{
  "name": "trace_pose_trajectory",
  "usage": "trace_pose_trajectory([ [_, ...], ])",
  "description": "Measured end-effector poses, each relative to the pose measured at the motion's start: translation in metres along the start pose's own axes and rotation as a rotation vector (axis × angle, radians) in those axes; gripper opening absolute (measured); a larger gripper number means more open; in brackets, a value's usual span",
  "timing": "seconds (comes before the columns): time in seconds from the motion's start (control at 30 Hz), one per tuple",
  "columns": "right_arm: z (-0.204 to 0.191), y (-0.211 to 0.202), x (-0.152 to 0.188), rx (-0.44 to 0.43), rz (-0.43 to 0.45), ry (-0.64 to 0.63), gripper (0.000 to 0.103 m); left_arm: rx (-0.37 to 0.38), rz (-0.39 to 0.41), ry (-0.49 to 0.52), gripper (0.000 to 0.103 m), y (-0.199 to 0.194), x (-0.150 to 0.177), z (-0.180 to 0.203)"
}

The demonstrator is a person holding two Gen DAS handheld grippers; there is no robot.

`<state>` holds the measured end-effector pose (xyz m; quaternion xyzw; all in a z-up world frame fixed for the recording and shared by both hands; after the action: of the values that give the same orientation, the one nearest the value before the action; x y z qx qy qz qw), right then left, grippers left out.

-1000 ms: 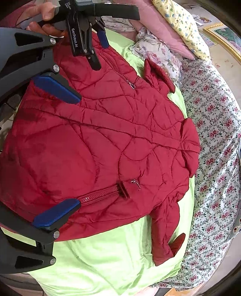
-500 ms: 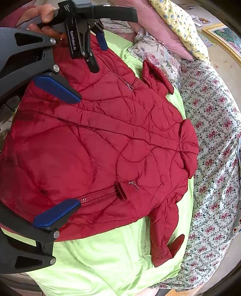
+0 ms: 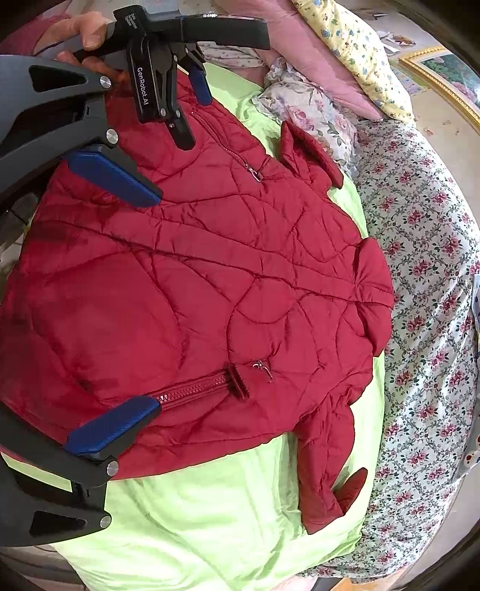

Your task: Fold large clothes

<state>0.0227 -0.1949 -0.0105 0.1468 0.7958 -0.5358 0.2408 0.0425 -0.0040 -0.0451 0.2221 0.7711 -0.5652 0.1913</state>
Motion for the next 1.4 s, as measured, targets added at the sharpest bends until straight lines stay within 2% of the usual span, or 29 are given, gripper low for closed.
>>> trace_pose_trajectory([
  [0.23,0.000,-0.002,-0.004,0.001,0.028,-0.017,0.103,0.008,-0.040,0.016,0.101,0.004,0.001,0.000],
  [0.3,0.001,-0.002,-0.004,-0.007,0.009,-0.003,0.103,0.021,-0.035,0.010,0.102,0.005,0.000,0.000],
  [0.4,0.004,-0.005,-0.008,-0.001,0.033,-0.009,0.103,0.028,-0.020,0.010,0.102,0.006,-0.002,0.001],
  [0.67,0.035,-0.018,-0.034,0.040,0.083,0.015,0.103,0.075,-0.022,-0.033,0.101,0.019,-0.018,-0.003],
  [1.07,0.143,-0.032,-0.089,0.179,0.166,0.128,0.103,0.114,-0.063,-0.189,0.101,0.052,-0.056,-0.030],
  [1.33,0.239,-0.024,-0.128,0.282,0.221,0.228,0.101,0.099,-0.068,-0.189,0.101,0.071,-0.087,-0.034],
  [1.4,0.260,-0.021,-0.141,0.331,0.239,0.227,0.100,0.099,-0.066,-0.175,0.101,0.075,-0.094,-0.032],
])
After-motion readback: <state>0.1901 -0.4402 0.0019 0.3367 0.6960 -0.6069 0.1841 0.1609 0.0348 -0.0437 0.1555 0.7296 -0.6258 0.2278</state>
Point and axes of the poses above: each gripper's, at about its wrist camera, not at the fingertips, and y roughly the way its jaws point, z to its right, x to its underside, the point moved 6 cm from there along y, roughly the way its jaws point, and after that the axes turned 14 degrees about -x, right-handed, at the moved point
